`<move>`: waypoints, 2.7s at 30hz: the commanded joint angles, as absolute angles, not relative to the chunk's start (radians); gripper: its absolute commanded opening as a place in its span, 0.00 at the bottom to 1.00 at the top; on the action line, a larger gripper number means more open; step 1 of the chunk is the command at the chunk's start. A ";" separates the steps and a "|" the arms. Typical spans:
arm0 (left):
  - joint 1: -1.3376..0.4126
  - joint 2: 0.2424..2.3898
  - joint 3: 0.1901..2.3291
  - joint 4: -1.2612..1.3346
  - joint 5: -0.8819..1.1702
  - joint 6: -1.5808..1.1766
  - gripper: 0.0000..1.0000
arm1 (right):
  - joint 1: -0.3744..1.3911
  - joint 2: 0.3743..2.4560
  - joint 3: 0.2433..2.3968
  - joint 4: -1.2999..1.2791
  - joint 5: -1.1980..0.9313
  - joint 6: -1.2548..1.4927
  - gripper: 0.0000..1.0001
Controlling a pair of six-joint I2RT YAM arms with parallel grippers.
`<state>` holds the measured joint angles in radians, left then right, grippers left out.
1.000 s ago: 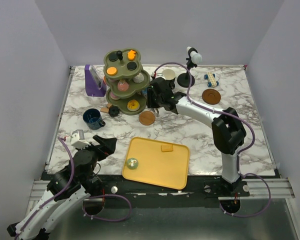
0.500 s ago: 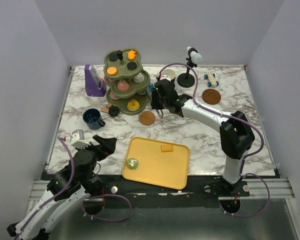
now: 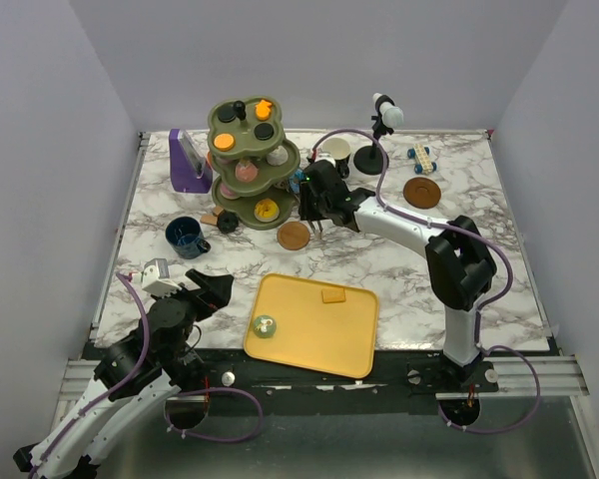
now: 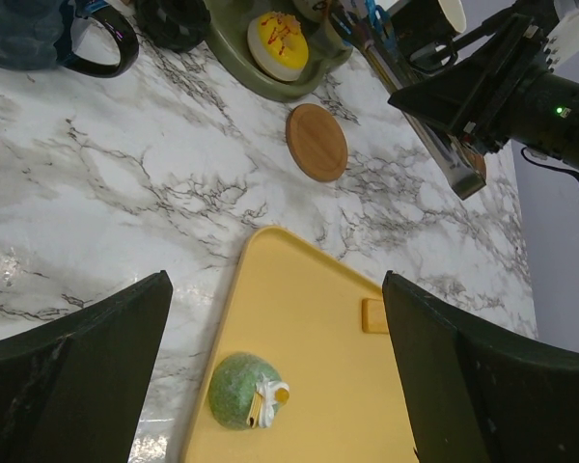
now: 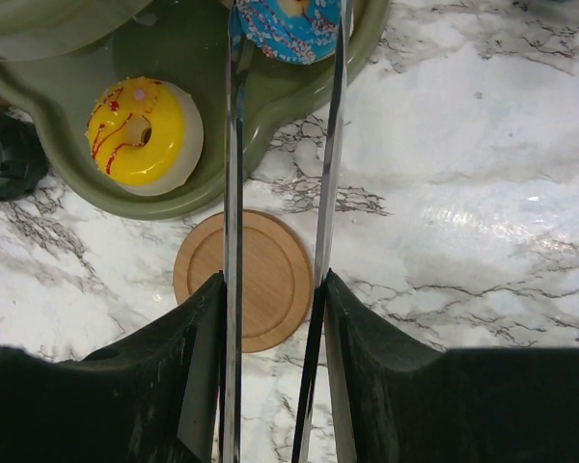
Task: Serve the afternoon tea
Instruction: Place the desert on the desert table.
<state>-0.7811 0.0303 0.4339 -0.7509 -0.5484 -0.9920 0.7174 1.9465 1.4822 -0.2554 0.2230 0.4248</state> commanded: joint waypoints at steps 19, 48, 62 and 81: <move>-0.807 0.024 0.449 -0.794 -0.595 -1.007 0.99 | 0.708 2.107 1.671 -0.225 0.084 0.419 0.42; -0.815 0.026 0.448 -0.794 -0.604 -1.006 0.98 | 0.666 2.063 1.616 -0.185 0.176 0.397 0.42; -0.818 0.026 0.448 -0.798 -0.610 -1.011 0.99 | 0.666 2.151 1.697 -0.202 0.121 0.404 0.42; -0.822 0.024 0.448 -0.803 -0.625 -1.013 0.99 | 0.684 2.201 1.719 -0.107 -0.089 0.413 0.43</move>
<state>-0.8139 0.0299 0.4339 -0.7952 -0.5945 -1.0084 0.6743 2.1715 1.7008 -0.1646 -0.0166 0.4110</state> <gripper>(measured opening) 0.985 0.471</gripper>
